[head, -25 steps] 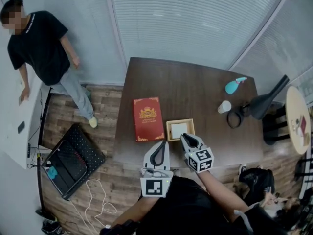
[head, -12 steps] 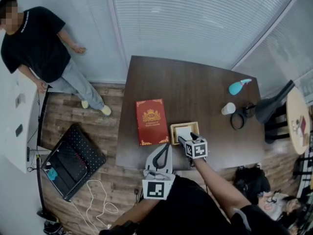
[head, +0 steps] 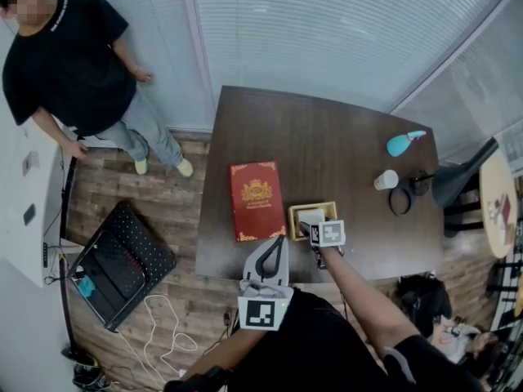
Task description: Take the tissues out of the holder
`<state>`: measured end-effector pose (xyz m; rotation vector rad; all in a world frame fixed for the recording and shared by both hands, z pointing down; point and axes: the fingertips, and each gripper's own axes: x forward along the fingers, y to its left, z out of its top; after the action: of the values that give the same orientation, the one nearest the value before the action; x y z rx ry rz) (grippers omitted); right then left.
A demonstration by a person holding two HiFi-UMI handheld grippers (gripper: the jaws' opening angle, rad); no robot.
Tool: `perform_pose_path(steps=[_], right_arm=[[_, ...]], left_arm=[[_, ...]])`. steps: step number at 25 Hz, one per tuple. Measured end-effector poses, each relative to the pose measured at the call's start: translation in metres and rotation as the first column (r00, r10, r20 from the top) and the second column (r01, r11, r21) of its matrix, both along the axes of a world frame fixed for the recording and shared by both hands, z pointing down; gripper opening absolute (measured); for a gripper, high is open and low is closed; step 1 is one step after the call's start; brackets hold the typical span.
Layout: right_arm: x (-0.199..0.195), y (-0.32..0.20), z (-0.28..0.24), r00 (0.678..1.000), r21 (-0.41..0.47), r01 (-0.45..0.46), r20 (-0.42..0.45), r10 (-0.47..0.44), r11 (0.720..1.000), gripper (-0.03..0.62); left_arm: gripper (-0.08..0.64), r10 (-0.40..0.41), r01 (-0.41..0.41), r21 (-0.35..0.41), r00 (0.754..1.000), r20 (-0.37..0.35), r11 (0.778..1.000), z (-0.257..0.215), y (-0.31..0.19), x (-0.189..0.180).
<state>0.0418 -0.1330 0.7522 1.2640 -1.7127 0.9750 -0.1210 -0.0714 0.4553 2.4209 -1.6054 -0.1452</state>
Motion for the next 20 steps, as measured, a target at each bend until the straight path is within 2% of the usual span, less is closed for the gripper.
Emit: perform_pose_path(steps=[5, 9, 13, 17, 20], right_arm=[[0.001, 0.000, 0.011, 1.000, -0.050, 0.003, -0.027, -0.004, 0.999, 0.379], [-0.003, 0.000, 0.023, 0.999, -0.089, 0.019, -0.045, -0.023, 0.996, 0.414], [0.003, 0.001, 0.029, 0.995, -0.134, 0.020, -0.095, -0.033, 0.991, 0.419], [0.006, 0.001, 0.030, 0.988, -0.139, 0.029, -0.144, -0.050, 0.990, 0.417], [0.009, 0.000, 0.029, 0.988, -0.117, 0.045, -0.145, -0.062, 0.992, 0.414]], left_arm=[[-0.002, 0.002, -0.002, -0.020, 1.000, -0.005, 1.000, 0.005, -0.002, -0.004], [-0.002, -0.003, 0.004, -0.022, 1.000, 0.002, 1.000, 0.010, -0.004, -0.009], [-0.002, -0.009, 0.009, -0.036, 1.000, -0.011, 0.999, 0.014, -0.004, -0.011], [-0.002, -0.021, 0.021, -0.022, 0.999, -0.025, 1.000, 0.010, -0.004, -0.016], [-0.002, -0.028, 0.026, -0.026, 0.998, -0.048, 0.999, 0.011, -0.004, -0.021]])
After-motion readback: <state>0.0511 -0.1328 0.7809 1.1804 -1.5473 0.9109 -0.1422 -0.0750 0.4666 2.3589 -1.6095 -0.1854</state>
